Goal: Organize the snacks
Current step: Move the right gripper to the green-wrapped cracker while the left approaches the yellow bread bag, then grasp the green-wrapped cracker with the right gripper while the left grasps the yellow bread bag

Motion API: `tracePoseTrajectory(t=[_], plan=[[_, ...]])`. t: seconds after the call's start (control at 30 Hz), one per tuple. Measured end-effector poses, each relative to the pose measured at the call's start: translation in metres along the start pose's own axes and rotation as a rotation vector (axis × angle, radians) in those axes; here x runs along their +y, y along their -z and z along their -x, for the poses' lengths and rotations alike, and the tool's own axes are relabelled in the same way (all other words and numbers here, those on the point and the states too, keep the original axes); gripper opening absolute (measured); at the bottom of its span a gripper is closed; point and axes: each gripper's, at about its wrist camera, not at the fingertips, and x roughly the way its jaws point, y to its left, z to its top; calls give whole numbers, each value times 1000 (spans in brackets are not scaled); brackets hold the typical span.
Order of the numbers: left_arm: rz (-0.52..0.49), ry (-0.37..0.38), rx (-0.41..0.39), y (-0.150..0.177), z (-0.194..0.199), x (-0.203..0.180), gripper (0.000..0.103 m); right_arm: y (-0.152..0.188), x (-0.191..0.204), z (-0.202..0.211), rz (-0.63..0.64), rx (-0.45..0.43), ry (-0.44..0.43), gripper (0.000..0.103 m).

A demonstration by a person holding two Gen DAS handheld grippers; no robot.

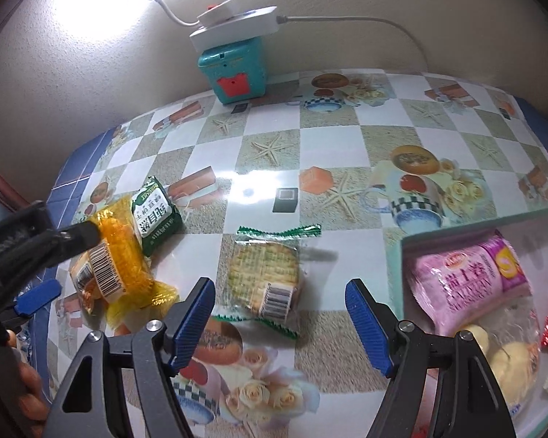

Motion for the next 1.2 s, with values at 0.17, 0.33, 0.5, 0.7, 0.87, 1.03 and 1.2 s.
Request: tracePoseTrajectory(t=[0.17,0.33,0.5,0.7,0.87,1.03,1.2], plan=[[-37,-20,6,3,-15,-10,92,-1,3,-16,13,10,2,77],[-58,-48,2,5,-25,-14,92,1,9,-30,27,28,-3,77],[-77,-65,0,6,-28,-17,80,2,14,-35,59,17,36,69],[-92,-65,23,8,-33,-19,46,2,16,-33,82,5,38,57],[-84,-67,35,8,-30,-17,44,3,12,-30,89,9,46,54],[-66,-65,33,5,-18,-14,44,2,8,-20,82,2,38,54],[-56,-58,-16,-1,10,-15,44,-5,3,5,71,-28,16,54]])
